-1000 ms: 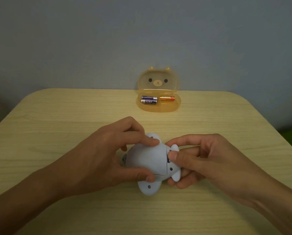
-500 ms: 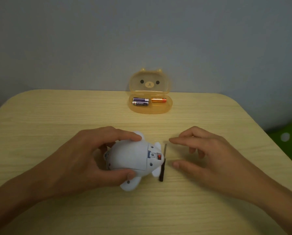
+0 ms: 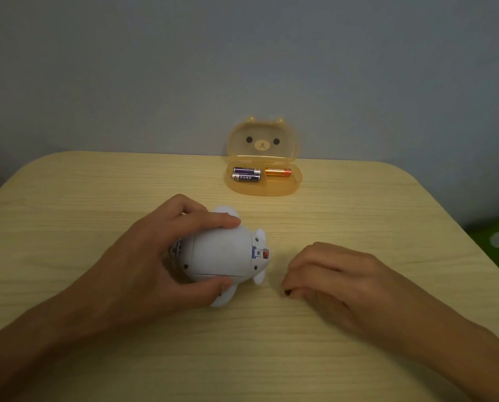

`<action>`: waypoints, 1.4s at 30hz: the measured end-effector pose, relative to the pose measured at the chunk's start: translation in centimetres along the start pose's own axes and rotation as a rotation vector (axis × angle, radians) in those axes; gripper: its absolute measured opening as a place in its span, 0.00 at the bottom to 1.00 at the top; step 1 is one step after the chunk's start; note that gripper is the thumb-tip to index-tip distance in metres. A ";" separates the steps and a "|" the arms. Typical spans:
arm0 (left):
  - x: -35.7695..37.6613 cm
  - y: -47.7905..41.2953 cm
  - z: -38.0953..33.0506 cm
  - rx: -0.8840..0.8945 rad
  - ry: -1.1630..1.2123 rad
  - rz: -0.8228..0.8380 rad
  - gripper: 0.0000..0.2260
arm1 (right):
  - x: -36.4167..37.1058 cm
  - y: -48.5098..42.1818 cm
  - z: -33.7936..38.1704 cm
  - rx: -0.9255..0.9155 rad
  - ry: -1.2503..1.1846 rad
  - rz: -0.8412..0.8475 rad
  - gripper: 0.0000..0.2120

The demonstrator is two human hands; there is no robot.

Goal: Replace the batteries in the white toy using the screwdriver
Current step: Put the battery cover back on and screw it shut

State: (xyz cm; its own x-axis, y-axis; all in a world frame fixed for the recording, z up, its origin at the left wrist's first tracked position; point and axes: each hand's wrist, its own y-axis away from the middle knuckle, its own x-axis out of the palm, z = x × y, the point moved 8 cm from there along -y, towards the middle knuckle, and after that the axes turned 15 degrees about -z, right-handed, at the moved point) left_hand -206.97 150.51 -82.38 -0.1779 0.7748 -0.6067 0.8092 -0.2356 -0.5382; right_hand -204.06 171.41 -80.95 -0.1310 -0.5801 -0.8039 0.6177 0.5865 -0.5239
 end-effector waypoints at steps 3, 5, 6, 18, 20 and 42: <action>-0.1 0.1 0.1 -0.003 -0.010 -0.009 0.29 | -3.8 -0.8 -0.6 0.092 -0.058 -0.248 0.08; 0.0 0.2 0.1 -0.003 -0.016 -0.011 0.29 | -6.1 -0.9 -0.9 0.141 -0.110 -0.427 0.07; 0.0 0.2 0.0 -0.001 -0.020 -0.011 0.29 | -6.8 -0.9 -0.7 0.154 -0.154 -0.496 0.06; 0.1 0.0 0.1 -0.005 0.013 -0.026 0.29 | -6.3 -1.3 0.7 0.169 -0.250 -0.586 0.07; 0.1 0.1 0.1 -0.004 0.021 -0.025 0.29 | -5.8 -1.4 0.5 0.168 -0.209 -0.560 0.07; 0.3 -0.1 -0.1 -0.014 0.037 -0.031 0.29 | -5.7 -1.8 1.9 -0.094 0.222 -0.294 0.12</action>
State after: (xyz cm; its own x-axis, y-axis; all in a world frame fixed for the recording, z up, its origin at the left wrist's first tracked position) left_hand -207.07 150.86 -82.46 -0.1818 0.8029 -0.5677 0.8114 -0.2036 -0.5479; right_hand -202.93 172.58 -74.84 -0.4634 -0.6010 -0.6512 0.4561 0.4683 -0.7568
